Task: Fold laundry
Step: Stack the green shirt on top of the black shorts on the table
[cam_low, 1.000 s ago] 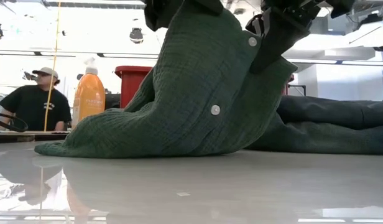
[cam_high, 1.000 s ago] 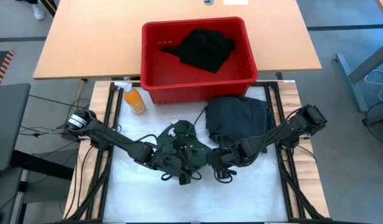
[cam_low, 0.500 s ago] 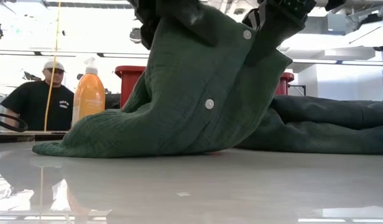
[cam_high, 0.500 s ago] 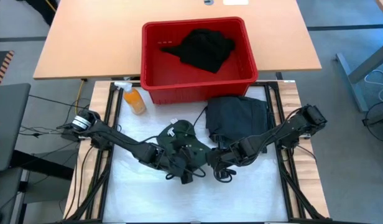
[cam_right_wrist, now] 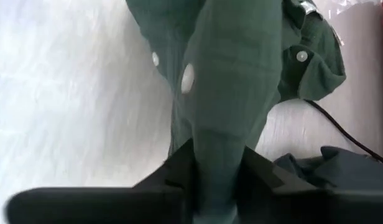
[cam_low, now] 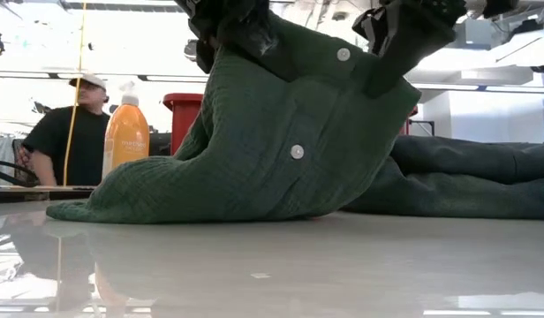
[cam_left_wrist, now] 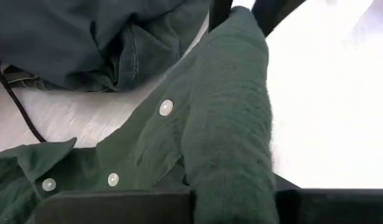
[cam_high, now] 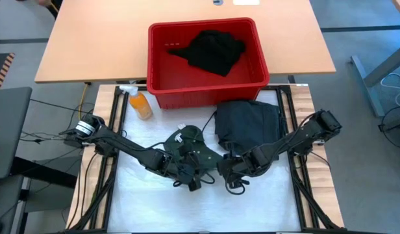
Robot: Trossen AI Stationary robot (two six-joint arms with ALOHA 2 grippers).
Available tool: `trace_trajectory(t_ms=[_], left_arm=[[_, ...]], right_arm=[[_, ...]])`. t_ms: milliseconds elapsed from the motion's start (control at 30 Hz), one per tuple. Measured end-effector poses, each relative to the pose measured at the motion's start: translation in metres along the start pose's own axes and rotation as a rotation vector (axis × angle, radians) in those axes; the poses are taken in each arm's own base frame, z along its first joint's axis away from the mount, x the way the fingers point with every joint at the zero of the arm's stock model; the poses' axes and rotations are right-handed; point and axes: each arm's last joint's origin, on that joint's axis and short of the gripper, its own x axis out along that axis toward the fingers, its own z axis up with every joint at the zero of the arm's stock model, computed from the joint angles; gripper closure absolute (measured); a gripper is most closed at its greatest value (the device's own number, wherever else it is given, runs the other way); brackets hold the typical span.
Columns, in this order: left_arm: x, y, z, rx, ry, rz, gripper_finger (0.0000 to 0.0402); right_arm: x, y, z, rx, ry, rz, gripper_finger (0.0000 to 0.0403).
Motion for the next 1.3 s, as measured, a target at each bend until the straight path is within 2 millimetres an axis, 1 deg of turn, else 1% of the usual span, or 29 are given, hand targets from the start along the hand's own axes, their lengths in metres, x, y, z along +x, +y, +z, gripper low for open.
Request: trace_trajectory(t_ms=[67,167,233,300,400,500,567,633,700,800,933,1067,1133,1200,1300], left_arm=[[0.000,0.000,0.000,0.001,0.000,0.004,0.0390],[0.000,0.001,0.000,0.001,-0.005,0.016,0.0396],[0.000,0.001,0.000,0.007,-0.003,0.025,0.0397],[0.000,0.002,-0.001,0.014,-0.001,0.039,0.0398],[0.000,0.003,-0.001,0.021,-0.006,0.071,0.0399],[0.000,0.004,-0.001,0.054,-0.012,0.088,0.0399],[0.000,0.004,-0.001,0.100,-0.023,0.119,0.0399],[-0.001,0.004,-0.001,0.150,-0.039,0.161,0.0399],[-0.003,0.003,-0.001,0.199,-0.053,0.204,0.0399],[-0.005,0.001,-0.002,0.265,-0.068,0.252,0.0398],[-0.009,-0.004,-0.004,0.323,-0.080,0.282,0.0397],[-0.011,-0.008,-0.003,0.359,-0.104,0.294,0.0397],[-0.012,-0.010,-0.002,0.374,-0.117,0.292,0.0397],[-0.011,-0.011,-0.001,0.388,-0.126,0.294,0.0397],[-0.008,-0.011,-0.002,0.426,-0.122,0.296,0.0397]], right_arm=[[-0.003,0.002,0.000,-0.011,0.011,-0.013,0.0263],[-0.015,0.003,0.005,-0.027,0.014,-0.015,0.0218],[-0.028,0.003,0.009,0.008,0.032,-0.012,0.0190],[-0.045,0.002,0.014,0.100,0.059,-0.012,0.0166],[-0.068,0.001,0.016,0.341,0.112,-0.002,0.0144],[-0.083,0.005,0.017,0.724,0.104,0.021,0.0139],[-0.087,0.014,0.017,0.984,0.039,0.046,0.0138],[-0.084,0.026,0.018,1.136,-0.052,0.122,0.0138],[-0.074,0.036,0.018,1.244,-0.131,0.217,0.0138],[-0.061,0.043,0.013,1.391,-0.256,0.333,0.0138],[-0.052,0.050,-0.010,1.683,-0.437,0.431,0.0138],[-0.043,0.062,-0.043,1.989,-0.645,0.448,0.0138],[-0.034,0.064,-0.054,2.078,-0.710,0.441,0.0138],[-0.023,0.064,-0.056,2.140,-0.745,0.453,0.0138],[-0.012,0.061,-0.046,2.210,-0.797,0.509,0.0138]])
